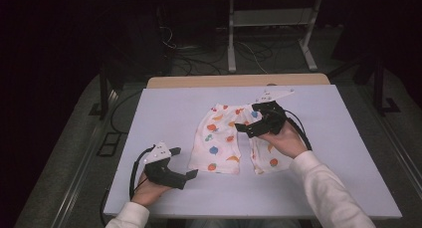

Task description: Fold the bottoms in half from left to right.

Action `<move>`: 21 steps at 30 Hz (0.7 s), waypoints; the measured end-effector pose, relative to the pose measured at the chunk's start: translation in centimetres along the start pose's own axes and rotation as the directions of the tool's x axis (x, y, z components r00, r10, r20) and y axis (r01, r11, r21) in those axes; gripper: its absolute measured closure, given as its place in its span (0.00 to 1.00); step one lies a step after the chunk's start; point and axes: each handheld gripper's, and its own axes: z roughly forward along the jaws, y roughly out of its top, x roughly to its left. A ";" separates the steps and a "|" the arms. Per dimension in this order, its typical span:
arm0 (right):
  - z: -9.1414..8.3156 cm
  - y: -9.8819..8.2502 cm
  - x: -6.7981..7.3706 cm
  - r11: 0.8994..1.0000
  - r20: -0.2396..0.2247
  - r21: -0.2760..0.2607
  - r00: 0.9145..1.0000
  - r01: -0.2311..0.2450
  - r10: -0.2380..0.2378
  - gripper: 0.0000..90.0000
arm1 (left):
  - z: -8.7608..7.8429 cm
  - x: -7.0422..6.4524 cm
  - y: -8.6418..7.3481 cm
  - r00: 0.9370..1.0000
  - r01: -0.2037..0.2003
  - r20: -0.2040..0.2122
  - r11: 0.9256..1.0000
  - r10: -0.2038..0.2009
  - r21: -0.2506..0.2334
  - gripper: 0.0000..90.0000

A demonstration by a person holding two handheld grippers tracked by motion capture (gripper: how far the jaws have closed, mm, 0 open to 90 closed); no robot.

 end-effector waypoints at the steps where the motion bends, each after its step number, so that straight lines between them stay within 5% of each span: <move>1: 0.2 0.0 0.1 1.000 0.000 0.000 1.000 0.004 -0.004 0.00 | 0.0 0.0 0.0 1.000 0.000 0.001 1.000 0.000 0.001 0.00; 21: 3.8 1.2 -0.2 1.000 -0.016 0.002 1.000 -0.009 0.009 0.00 | 0.0 0.0 0.0 1.000 0.001 0.004 1.000 -0.001 0.001 0.00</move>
